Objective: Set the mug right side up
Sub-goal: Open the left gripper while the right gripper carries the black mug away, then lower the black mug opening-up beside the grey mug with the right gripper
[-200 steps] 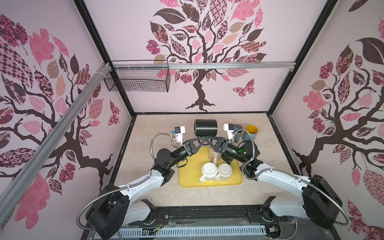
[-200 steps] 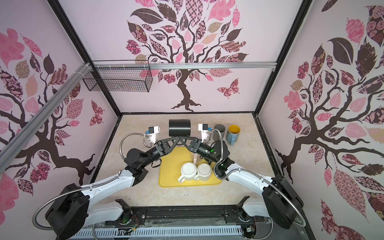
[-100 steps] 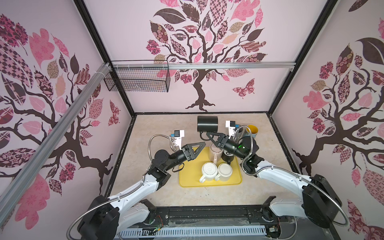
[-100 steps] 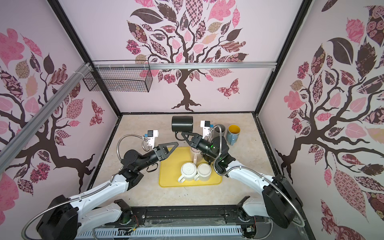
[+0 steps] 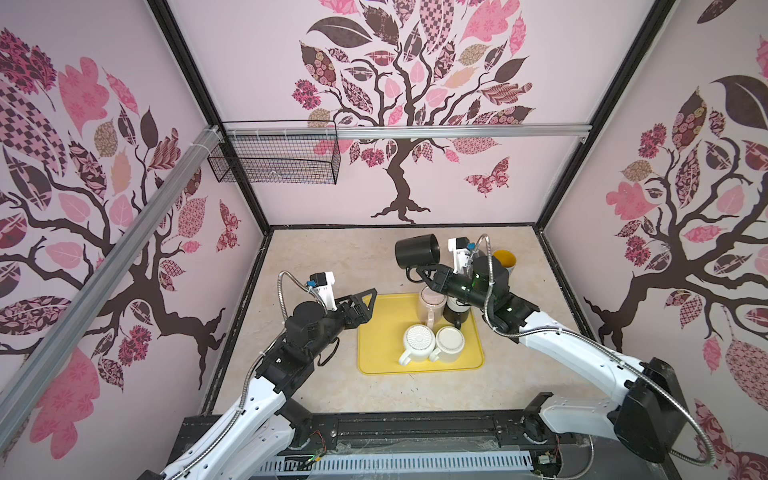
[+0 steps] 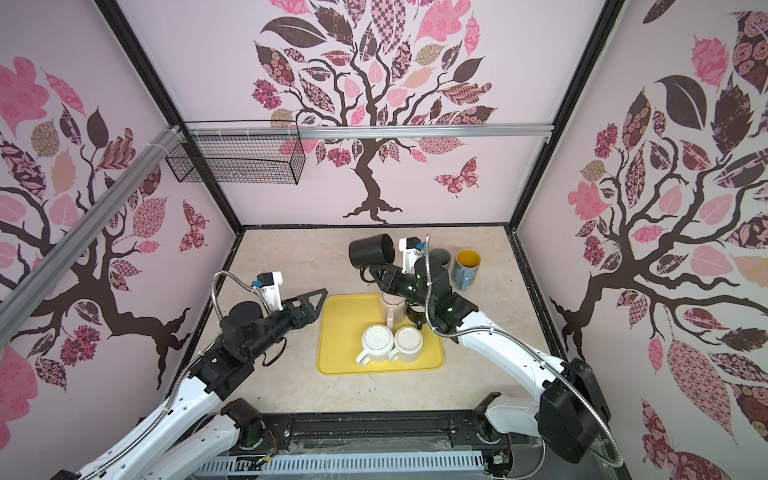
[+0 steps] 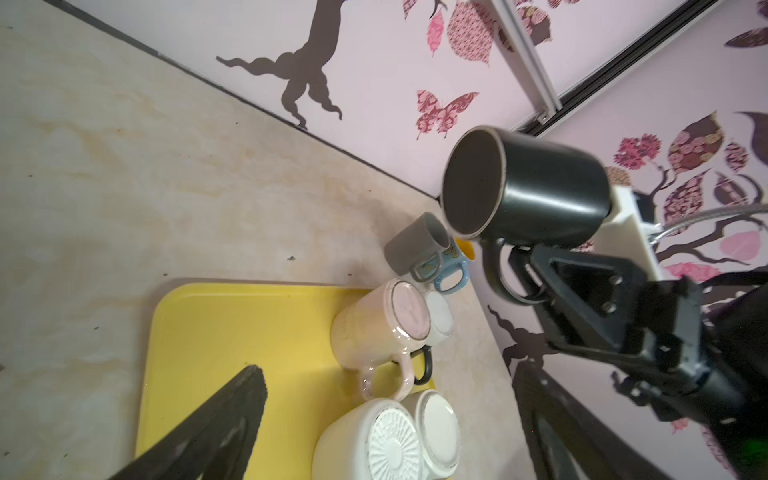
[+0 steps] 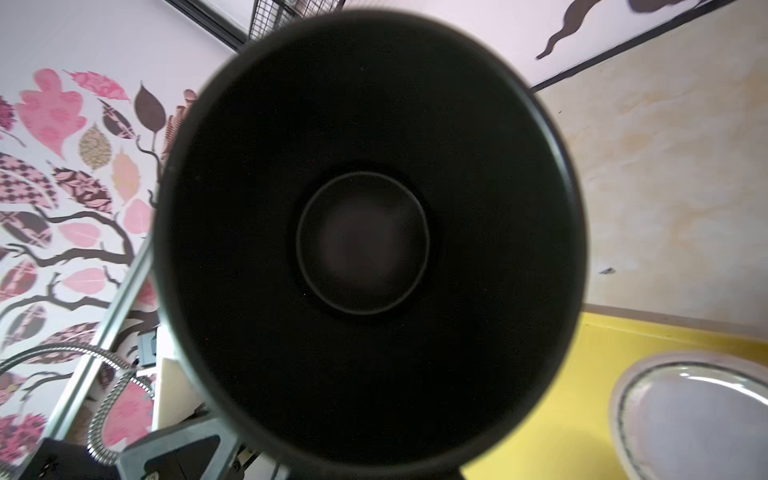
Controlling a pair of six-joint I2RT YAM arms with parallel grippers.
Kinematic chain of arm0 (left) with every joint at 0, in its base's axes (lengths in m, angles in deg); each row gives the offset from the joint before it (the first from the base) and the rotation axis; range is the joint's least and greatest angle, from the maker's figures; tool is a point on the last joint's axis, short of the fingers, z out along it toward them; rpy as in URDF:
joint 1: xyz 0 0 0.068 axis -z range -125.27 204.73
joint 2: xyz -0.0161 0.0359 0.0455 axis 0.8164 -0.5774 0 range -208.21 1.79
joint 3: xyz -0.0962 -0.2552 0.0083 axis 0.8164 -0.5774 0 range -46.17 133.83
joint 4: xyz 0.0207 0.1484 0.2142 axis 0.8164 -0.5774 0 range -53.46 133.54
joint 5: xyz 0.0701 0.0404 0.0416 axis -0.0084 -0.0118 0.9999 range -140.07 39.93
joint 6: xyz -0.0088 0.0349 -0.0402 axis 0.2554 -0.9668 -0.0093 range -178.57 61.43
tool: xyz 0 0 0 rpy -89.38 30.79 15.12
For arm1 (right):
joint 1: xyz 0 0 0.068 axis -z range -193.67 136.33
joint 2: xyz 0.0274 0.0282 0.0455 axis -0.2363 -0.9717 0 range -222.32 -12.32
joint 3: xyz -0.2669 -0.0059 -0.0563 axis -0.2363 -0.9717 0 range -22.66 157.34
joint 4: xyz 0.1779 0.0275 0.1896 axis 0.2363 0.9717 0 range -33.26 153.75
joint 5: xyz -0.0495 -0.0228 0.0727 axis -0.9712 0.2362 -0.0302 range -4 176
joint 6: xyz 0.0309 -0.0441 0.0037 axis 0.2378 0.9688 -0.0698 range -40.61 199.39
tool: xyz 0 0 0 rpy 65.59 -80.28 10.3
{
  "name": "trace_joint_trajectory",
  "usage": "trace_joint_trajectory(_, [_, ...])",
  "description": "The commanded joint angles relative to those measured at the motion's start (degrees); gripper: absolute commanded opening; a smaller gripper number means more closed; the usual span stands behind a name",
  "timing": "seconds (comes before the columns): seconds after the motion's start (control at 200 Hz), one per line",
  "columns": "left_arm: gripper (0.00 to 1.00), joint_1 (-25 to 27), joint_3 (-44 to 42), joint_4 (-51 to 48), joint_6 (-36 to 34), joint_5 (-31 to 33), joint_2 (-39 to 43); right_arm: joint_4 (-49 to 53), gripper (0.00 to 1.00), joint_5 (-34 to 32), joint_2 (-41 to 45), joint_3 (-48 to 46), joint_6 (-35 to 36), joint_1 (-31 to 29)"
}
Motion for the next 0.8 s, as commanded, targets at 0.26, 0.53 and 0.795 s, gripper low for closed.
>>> trace_joint_trajectory(0.26, [0.95,-0.1,0.7,-4.9,-7.6,-0.8,-1.7,27.9,0.00,-26.5,-10.8,25.0,24.5,0.3])
trace_joint_trajectory(0.53, [0.94,-0.2,2.5,-5.6,-8.4,-2.6,-3.1,33.0,0.00,-23.9,-21.0,32.8,26.2,7.1])
trace_joint_trajectory(0.795, [0.93,-0.2,2.3,-5.5,-8.6,-3.1,-3.9,35.6,0.00,-25.2,-30.3,37.5,28.0,9.5])
